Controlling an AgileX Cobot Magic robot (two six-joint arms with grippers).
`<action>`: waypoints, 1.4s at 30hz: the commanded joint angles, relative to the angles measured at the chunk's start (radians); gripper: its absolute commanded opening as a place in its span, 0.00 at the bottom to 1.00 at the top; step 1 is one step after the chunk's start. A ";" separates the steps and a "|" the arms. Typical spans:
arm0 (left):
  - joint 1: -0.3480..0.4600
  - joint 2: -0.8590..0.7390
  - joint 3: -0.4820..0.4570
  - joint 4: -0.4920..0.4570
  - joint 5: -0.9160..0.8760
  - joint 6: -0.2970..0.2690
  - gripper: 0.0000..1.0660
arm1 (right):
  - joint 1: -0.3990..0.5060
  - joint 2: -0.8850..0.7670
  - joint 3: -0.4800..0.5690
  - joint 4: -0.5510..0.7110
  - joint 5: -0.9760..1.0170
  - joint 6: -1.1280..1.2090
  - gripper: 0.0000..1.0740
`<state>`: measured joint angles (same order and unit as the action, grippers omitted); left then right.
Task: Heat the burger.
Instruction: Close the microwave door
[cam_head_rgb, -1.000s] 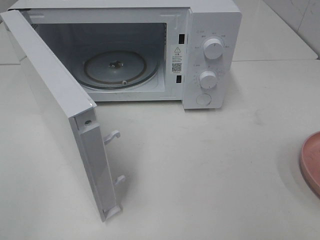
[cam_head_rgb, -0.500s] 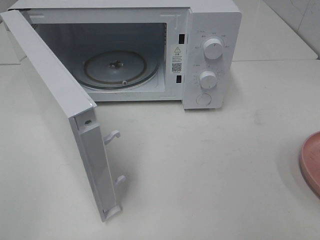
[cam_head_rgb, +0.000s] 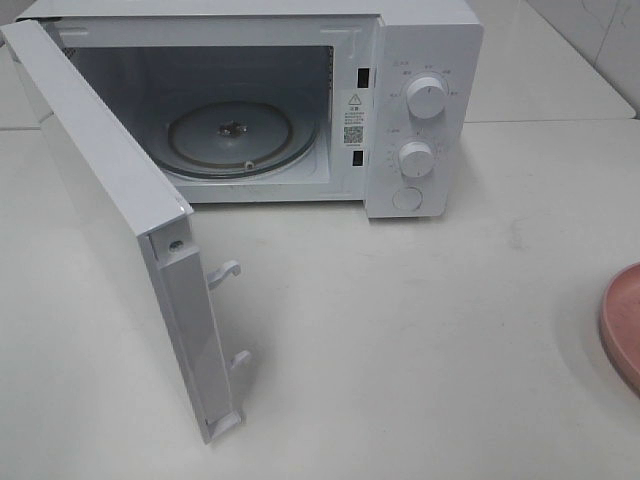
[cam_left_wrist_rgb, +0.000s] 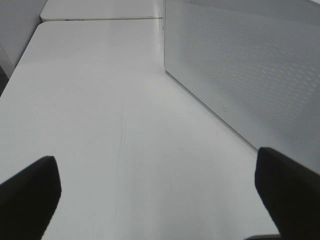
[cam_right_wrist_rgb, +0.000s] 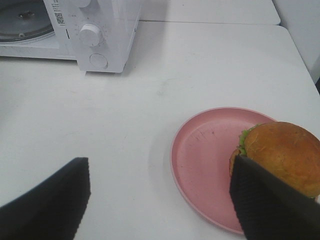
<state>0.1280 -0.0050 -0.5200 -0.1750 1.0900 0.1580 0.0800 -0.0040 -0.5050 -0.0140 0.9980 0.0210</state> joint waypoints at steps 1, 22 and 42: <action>-0.004 -0.017 0.003 -0.021 -0.016 -0.007 0.92 | -0.006 -0.027 0.003 0.003 -0.003 -0.009 0.70; -0.004 0.164 -0.037 -0.043 -0.134 -0.007 0.67 | -0.006 -0.027 0.003 0.003 -0.003 -0.009 0.70; -0.004 0.455 0.091 -0.070 -0.602 0.116 0.00 | -0.006 -0.027 0.003 0.003 -0.003 -0.009 0.70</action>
<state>0.1280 0.4460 -0.4350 -0.2300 0.5350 0.2600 0.0800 -0.0040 -0.5050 -0.0140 0.9980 0.0210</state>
